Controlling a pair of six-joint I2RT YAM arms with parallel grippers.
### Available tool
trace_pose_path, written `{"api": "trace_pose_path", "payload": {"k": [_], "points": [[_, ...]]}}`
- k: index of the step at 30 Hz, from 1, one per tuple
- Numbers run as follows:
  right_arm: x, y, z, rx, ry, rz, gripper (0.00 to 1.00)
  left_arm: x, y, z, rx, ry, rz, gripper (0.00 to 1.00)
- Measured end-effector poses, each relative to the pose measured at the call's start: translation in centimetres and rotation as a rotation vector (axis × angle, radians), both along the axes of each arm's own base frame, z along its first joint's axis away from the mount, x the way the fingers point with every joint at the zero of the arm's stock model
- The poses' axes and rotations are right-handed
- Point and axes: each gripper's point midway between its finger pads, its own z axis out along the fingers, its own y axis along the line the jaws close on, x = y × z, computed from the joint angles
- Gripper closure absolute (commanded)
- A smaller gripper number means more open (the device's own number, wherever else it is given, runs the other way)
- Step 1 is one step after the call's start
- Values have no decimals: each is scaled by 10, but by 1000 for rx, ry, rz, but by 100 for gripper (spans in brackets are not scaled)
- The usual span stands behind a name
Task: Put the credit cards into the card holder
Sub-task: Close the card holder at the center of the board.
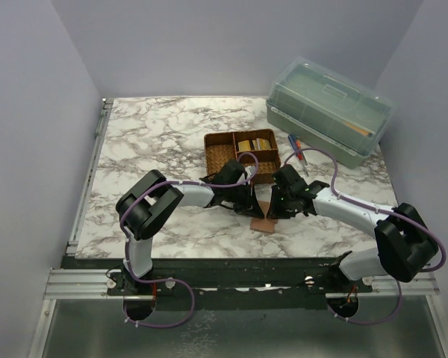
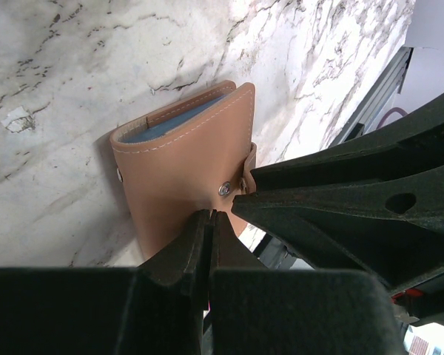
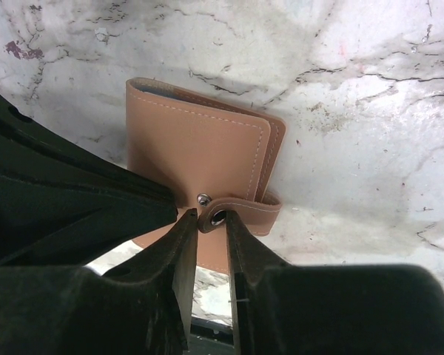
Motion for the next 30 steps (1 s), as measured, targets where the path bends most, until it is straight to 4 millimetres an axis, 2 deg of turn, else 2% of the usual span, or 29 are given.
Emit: {"api": "trace_pose_path", "payload": {"k": [3,9,30], "points": [[0,0,0,1,-1,0,79,0,0,0,0,0,0,100],[1,1,0,3,-2,-2,99,0,0,0,0,-1,0,100],[4,5,-2,-2,13,9,100,0,0,0,1,-2,-2,100]]}}
